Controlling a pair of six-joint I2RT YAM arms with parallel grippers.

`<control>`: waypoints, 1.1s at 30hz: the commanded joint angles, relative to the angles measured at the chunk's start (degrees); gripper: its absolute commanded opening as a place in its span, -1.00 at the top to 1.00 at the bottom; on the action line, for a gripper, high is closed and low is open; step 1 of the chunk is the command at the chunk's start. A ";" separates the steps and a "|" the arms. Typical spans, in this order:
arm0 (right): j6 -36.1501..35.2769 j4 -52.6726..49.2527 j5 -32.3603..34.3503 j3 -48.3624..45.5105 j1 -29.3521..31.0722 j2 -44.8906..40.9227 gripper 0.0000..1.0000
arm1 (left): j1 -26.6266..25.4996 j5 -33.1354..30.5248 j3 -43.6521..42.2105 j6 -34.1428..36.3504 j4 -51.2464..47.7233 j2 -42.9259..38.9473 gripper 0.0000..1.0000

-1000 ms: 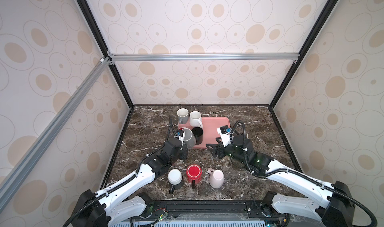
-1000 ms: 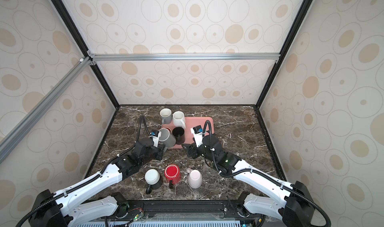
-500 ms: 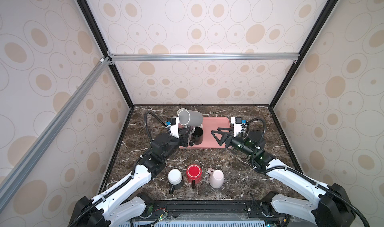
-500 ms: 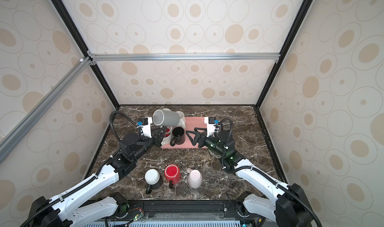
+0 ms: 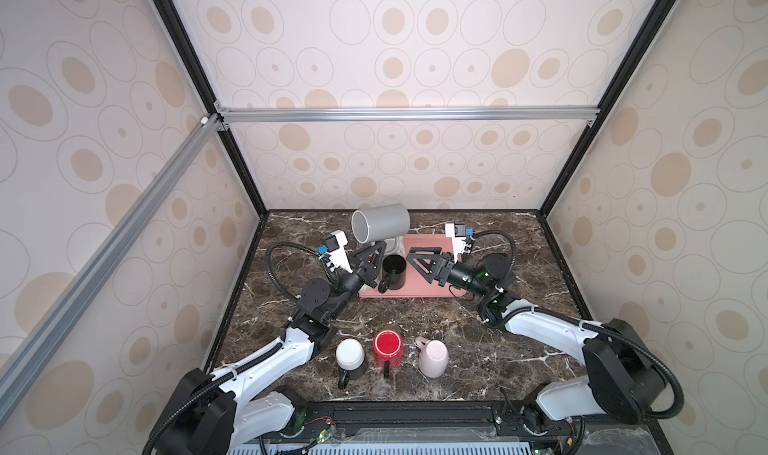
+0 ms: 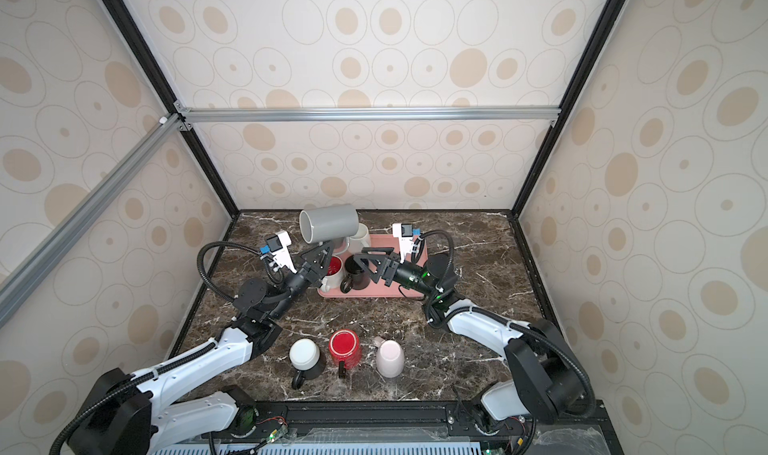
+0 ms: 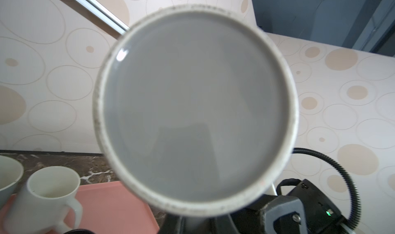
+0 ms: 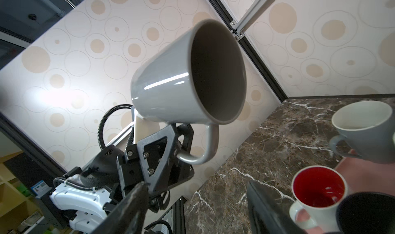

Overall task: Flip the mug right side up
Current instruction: 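Grasp the raised grey mug with the right gripper while the left holds it, then turn the grey mug upright with the right gripper while the left withdraws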

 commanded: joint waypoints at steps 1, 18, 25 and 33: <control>5.49 10.64 -3.77 4.13 0.58 2.26 -0.42 | 0.24 2.81 1.01 -3.94 16.65 -0.70 1.00; 9.47 16.11 -4.24 13.44 4.20 10.78 0.26 | 0.19 4.35 -0.06 -8.39 22.45 1.48 1.00; 7.49 12.87 -0.85 11.86 4.25 9.23 1.00 | 0.23 3.39 -0.39 -8.80 19.46 1.02 0.66; -1.47 -7.76 6.51 6.94 0.49 -0.58 1.00 | 0.27 -0.34 -2.66 -5.00 9.92 -5.16 -0.60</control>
